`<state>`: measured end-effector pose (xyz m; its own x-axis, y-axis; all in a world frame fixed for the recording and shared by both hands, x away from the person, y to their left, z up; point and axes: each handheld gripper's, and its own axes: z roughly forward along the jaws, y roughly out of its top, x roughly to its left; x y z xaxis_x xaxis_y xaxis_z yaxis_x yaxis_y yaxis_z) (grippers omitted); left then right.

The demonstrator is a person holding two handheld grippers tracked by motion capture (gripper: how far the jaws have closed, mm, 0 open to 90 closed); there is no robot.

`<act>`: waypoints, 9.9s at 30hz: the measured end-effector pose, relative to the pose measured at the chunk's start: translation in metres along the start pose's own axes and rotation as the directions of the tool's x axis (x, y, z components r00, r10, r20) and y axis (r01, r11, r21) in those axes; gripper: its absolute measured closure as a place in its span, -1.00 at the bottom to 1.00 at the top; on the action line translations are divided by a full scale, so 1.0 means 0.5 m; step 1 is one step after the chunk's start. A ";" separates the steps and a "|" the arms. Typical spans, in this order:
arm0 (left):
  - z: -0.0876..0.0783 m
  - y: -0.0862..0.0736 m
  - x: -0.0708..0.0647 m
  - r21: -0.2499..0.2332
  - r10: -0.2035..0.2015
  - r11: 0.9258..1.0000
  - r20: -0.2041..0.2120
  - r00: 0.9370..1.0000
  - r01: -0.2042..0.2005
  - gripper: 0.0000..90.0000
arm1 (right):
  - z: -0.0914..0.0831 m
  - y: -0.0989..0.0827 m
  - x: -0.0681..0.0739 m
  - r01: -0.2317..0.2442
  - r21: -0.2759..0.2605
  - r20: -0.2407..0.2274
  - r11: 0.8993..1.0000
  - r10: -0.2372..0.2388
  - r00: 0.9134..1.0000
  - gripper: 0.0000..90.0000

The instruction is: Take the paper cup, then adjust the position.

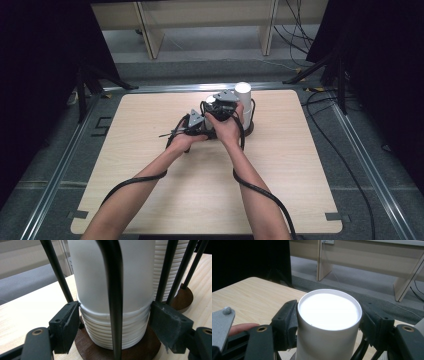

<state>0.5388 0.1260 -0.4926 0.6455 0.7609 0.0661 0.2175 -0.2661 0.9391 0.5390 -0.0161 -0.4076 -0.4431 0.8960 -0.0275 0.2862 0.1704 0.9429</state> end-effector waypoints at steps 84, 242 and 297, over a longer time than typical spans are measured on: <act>0.012 0.005 -0.001 0.044 -0.041 0.998 -0.002 0.999 0.041 -0.51 | -0.043 0.065 -0.011 -0.095 -0.071 -0.057 0.993 0.091 0.994 -0.18; -0.245 -0.019 -0.183 -0.185 0.102 0.981 0.282 0.954 -0.050 -0.90 | -0.331 -0.192 -0.148 -0.734 0.054 -0.291 0.677 0.714 0.637 -0.18; -0.111 -0.005 -0.199 -0.227 0.185 0.967 0.298 0.936 -0.119 -0.67 | -0.304 -0.183 -0.145 -0.779 0.063 -0.280 0.623 0.761 0.586 -0.18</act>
<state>0.4334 0.0841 -0.4828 0.8629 0.4870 0.1354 -0.0326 -0.2137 0.9764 0.4159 -0.1590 -0.4412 -0.2794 0.5399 0.7940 0.5771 -0.5665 0.5883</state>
